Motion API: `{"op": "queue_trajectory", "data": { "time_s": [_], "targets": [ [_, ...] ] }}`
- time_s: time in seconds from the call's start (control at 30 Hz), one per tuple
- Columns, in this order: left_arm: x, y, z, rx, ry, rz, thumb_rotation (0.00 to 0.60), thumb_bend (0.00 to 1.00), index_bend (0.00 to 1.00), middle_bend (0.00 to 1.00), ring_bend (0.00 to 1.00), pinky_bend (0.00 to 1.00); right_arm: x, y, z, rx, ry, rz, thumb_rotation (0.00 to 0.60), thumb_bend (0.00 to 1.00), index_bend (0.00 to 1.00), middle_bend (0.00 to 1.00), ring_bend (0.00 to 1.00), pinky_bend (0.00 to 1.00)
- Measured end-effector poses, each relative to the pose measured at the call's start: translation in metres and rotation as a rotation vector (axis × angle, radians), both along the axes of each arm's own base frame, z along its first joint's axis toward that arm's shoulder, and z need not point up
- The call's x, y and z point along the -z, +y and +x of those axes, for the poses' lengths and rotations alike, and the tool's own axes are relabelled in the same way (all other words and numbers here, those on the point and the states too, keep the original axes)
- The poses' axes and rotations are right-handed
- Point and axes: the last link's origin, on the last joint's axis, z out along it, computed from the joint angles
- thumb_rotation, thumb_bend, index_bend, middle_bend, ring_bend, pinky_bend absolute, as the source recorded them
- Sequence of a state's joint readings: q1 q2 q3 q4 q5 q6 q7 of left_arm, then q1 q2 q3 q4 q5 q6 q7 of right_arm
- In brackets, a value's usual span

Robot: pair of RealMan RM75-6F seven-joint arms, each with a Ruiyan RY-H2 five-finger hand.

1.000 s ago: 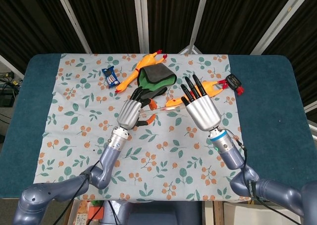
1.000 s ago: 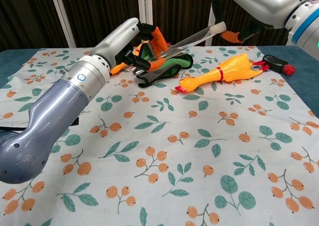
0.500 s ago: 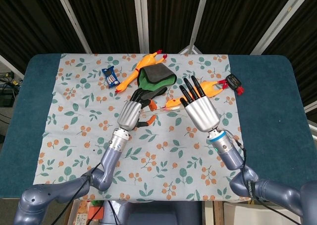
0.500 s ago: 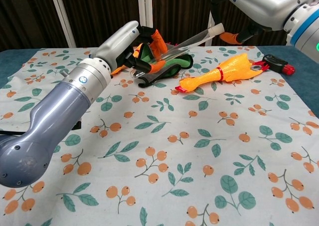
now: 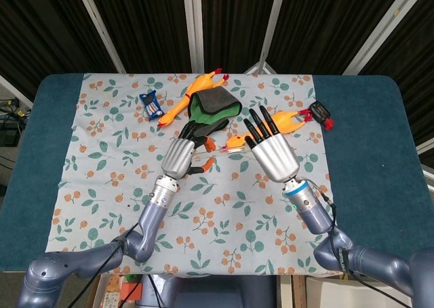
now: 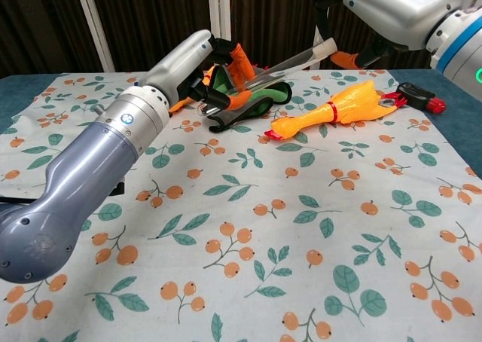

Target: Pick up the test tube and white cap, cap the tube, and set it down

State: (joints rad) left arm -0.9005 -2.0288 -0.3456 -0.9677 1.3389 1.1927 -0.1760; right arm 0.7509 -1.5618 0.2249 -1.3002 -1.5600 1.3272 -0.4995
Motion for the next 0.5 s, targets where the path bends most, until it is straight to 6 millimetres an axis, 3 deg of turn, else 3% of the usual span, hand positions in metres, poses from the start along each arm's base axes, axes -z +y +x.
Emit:
{"op": "queue_trajectory", "data": {
  "time_s": [0.5],
  "targets": [
    [0.0011,-0.0009,0.0058,-0.007,-0.015,0.002,0.600,0.76,0.63,0.65,0.14,0.00,0.0012,0.0025,0.0016,-0.005,-0.001,0.008,0.600,0.36,0.58,0.25,0.04,0.00]
  ]
}}
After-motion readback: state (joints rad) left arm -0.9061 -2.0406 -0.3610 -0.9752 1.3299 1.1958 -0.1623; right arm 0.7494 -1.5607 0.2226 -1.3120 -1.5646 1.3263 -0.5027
